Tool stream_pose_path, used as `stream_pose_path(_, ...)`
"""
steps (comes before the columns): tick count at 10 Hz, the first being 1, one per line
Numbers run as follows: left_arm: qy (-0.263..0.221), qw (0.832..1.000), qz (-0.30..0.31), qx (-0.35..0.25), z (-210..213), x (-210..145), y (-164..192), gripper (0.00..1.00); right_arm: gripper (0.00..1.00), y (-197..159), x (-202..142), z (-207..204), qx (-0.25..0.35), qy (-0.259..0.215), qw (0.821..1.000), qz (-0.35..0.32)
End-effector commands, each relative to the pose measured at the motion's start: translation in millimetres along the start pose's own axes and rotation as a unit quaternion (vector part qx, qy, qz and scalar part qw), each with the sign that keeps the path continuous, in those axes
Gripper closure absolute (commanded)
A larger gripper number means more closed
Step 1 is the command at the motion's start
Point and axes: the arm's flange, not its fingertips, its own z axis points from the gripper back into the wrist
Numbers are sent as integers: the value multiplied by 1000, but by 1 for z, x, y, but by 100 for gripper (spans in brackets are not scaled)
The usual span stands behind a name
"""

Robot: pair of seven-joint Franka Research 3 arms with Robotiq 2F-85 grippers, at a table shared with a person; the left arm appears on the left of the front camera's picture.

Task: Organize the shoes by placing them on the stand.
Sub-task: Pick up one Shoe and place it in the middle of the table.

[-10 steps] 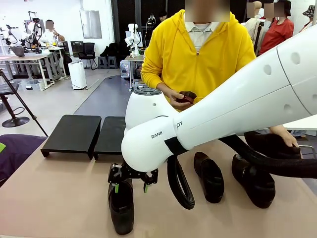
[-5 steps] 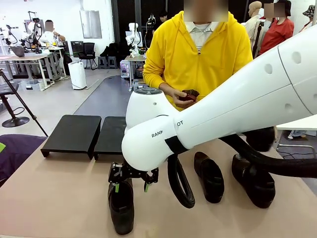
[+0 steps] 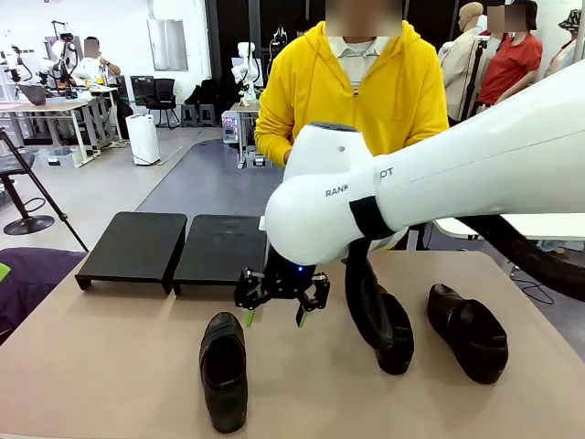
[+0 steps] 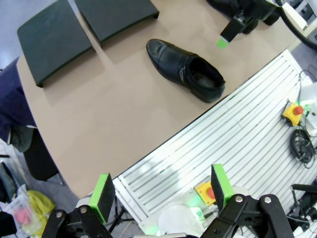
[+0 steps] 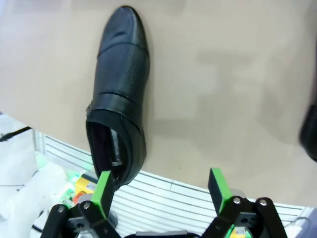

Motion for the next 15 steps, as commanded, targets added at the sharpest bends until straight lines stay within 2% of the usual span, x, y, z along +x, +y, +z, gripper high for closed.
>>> stream_pose_path(1, 2, 1000, -4, 0, 1, -3, 0, 0, 0, 24, 1, -22, -3, 10, 1000, -1)
stream_pose_path(5, 2, 1000, -4, 0, 1, -3, 0, 0, 0, 24, 1, -22, -3, 10, 1000, -1)
stream_pose_path(6, 2, 1000, -4, 0, 1, -3, 0, 0, 0, 19, -4, -25, 2, 23, 1000, 9)
stream_pose_path(7, 2, 1000, -4, 0, 1, -3, 0, 0, 0, -10, -29, 10, 47, -27, 998, 24)
stream_pose_path(9, 2, 1000, -4, 0, 1, -3, 0, 0, 0, -108, -61, 52, 112, -55, 990, -69)
stream_pose_path(11, 2, 1000, -4, 0, 1, -3, 0, 0, 0, -152, -89, 67, 162, -61, 983, -67)
stream_pose_path(12, 2, 1000, -4, 0, 1, -3, 0, 0, 0, -187, -105, 85, 221, -68, 971, -60)
stream_pose_path(14, 2, 1000, -4, 0, 1, -3, 0, 0, 0, -258, -127, 133, 293, -65, 952, -62)
stream_pose_path(15, 2, 1000, -4, 0, 1, -3, 0, 0, 0, -295, -137, 155, 305, -54, 946, -90)
